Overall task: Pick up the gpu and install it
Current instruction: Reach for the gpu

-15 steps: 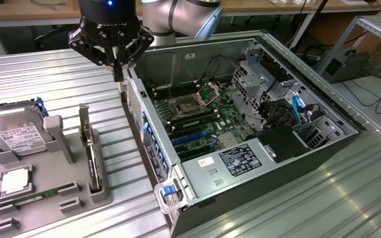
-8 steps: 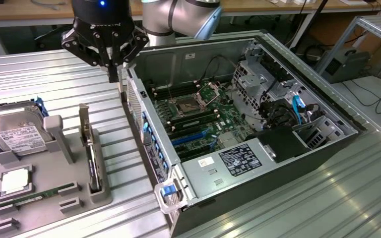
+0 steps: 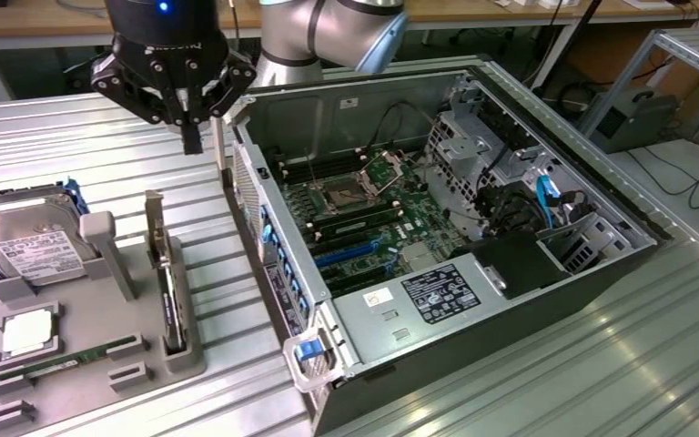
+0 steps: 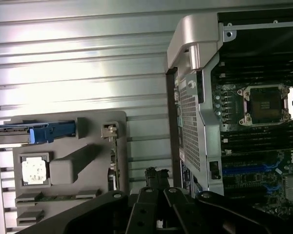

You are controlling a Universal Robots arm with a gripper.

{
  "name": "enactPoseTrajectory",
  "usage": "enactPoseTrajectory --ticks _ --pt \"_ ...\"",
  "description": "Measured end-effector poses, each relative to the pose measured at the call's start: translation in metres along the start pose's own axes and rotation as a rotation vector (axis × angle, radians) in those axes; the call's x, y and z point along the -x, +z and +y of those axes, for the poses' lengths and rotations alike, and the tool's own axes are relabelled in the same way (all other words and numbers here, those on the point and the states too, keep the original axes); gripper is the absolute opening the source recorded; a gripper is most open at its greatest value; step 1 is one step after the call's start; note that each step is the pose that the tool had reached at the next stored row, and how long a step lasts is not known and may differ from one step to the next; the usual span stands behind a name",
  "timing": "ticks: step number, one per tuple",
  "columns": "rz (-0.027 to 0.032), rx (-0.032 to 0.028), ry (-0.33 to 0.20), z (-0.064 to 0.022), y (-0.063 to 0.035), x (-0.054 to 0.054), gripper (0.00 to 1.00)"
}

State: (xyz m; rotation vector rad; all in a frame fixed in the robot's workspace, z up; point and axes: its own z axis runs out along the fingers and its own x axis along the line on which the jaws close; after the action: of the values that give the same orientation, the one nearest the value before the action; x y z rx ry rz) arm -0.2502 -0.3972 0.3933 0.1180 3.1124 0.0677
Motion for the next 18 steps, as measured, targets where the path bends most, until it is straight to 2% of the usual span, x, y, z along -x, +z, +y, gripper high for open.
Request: enactPoseTrajectory --ticks 6,11,15,18 --pt "0.0001 -0.0001 0.000 -0.0005 -0.0003 -0.008 0.11" --pt "0.0000 -0.0001 0.000 -0.0011 -0.0006 -0.021 0.11" --pt "0.0001 -0.0001 0.000 -0.0015 -0.0009 -0.036 0.11" --pt "0.0000 -0.0001 0.000 -0.0018 -0.0009 -0.042 0.11"
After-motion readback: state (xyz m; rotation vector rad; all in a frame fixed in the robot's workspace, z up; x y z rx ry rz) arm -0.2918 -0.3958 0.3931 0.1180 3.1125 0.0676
